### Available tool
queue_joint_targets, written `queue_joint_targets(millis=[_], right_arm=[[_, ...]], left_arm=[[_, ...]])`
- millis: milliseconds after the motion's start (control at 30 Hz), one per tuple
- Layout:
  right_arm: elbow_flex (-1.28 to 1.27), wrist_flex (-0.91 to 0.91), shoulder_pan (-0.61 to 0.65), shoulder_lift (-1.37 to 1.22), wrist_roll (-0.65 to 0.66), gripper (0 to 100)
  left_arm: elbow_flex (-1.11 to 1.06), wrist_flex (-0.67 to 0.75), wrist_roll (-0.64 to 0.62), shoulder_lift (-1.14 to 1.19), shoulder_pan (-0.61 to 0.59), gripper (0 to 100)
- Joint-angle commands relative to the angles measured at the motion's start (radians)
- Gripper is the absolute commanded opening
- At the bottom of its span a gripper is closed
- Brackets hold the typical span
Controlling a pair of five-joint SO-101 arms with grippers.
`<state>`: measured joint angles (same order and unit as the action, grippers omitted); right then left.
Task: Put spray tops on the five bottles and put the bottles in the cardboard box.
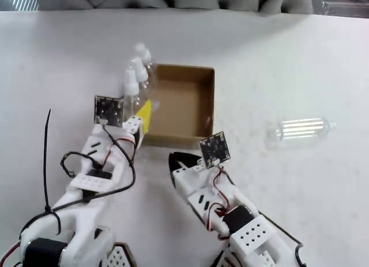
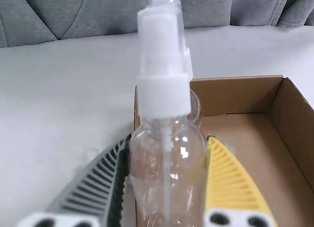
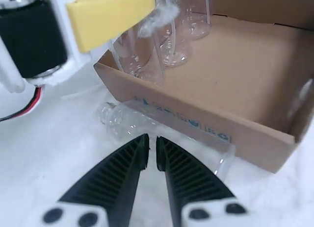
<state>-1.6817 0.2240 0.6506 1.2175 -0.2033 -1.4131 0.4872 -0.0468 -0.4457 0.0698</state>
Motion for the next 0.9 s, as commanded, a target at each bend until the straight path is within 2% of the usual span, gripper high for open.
queue_joint_targets(millis=[0, 133, 367, 700, 867], right_arm=[[-0.008, 0.004, -0.010, -0.005, 0.003, 1.5], [-0.008, 0.004, -0.010, -0.005, 0.003, 1.5], [-0.008, 0.004, -0.010, -0.005, 0.003, 1.5], [-0.008, 0.004, -0.010, -0.005, 0.003, 1.5], [-0.008, 0.004, -0.010, -0.005, 0.003, 1.5]], left_arm=[[0.008, -0.008, 0.018, -0.004, -0.008, 3], [0.006, -0.008, 0.020, -0.004, -0.008, 4], [-0.005, -0.014, 0.014, -0.004, -0.008, 22], [-0.015, -0.012, 0.020, -0.012, -0.012, 23], [-0.012, -0.012, 0.020, -0.012, -0.050, 23]])
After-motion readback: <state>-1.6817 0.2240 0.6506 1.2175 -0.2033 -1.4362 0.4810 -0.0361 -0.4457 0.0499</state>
